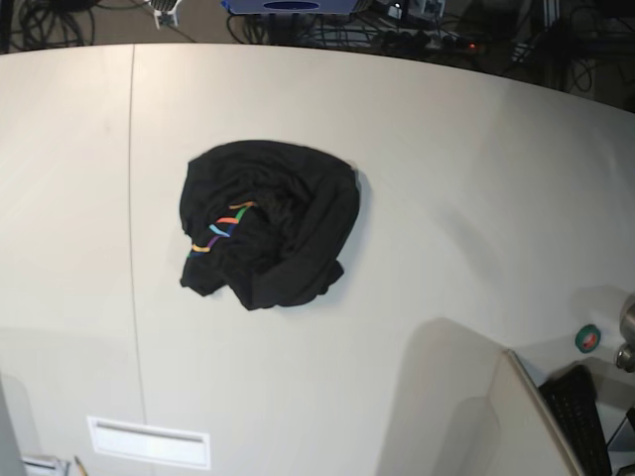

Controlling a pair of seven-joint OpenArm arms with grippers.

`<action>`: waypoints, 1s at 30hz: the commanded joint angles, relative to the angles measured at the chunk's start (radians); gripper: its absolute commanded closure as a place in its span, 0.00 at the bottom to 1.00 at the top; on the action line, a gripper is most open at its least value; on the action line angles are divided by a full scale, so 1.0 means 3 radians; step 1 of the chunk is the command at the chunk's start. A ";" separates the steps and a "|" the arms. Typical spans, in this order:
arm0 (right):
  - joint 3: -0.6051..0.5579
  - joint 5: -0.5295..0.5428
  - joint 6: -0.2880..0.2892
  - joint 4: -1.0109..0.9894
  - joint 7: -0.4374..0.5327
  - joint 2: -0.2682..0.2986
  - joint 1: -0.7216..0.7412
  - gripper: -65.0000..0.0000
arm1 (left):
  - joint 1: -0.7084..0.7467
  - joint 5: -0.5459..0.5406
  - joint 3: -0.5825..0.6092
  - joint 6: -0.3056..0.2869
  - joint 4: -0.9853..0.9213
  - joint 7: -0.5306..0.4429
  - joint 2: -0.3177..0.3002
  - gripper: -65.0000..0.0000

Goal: Layout the t-shirt on the table in an organized manner, then fold the t-shirt properly

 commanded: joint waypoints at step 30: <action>-0.0714 -0.0008 -0.0037 0.5180 -0.2135 0.0058 -0.0838 1.00 | 0.1164 -0.1308 -0.0045 0.0016 0.3470 0.0014 -0.0927 1.00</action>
